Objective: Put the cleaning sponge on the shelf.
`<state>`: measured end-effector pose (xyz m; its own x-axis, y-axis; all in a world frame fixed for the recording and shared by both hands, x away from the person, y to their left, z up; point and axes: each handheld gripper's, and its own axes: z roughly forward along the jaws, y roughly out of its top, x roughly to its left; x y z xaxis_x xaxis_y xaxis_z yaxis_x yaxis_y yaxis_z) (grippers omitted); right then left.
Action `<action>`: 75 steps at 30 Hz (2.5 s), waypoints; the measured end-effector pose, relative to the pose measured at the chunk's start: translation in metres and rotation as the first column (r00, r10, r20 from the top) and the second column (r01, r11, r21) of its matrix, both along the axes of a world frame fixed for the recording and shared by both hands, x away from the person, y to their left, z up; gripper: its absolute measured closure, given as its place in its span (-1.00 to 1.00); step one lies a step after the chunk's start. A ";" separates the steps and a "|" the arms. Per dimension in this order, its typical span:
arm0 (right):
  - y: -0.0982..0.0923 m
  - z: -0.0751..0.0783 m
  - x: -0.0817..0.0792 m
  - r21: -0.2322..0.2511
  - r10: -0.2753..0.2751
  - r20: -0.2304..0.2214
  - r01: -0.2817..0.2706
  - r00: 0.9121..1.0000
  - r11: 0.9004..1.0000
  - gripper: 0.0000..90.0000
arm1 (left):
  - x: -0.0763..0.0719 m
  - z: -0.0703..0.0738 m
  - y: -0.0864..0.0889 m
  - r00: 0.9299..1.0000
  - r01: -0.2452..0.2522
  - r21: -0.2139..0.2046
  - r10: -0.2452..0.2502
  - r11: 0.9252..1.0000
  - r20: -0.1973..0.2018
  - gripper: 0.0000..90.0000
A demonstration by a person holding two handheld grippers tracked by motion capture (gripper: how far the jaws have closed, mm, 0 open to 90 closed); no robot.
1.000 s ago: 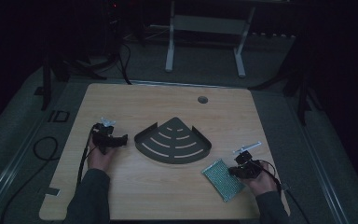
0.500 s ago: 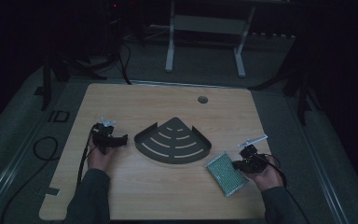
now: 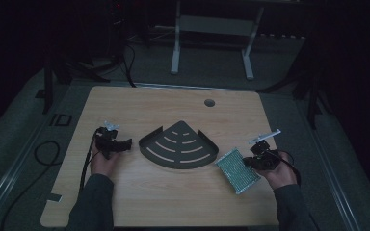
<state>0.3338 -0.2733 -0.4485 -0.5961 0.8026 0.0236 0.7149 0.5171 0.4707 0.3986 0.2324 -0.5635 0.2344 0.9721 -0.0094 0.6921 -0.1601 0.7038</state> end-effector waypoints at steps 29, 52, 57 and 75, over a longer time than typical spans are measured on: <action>0.011 0.032 0.023 0.005 0.007 0.053 -0.008 0.999 1.000 0.99 | 0.000 0.000 0.000 1.000 0.000 0.000 0.000 1.000 0.000 -0.75; 0.034 0.042 0.043 0.027 0.032 0.077 -0.034 0.997 0.999 0.99 | 0.000 0.000 0.000 1.000 0.000 0.000 0.000 1.000 0.000 -0.75; 0.038 0.042 0.047 0.026 0.039 0.077 -0.041 0.996 0.999 0.99 | 0.000 0.000 0.000 1.000 0.000 0.000 0.000 1.000 0.000 -0.75; 0.060 0.045 0.063 0.024 0.068 0.086 -0.070 0.994 0.997 0.99 | 0.000 0.000 0.000 1.000 0.000 0.000 0.000 1.000 0.000 -0.75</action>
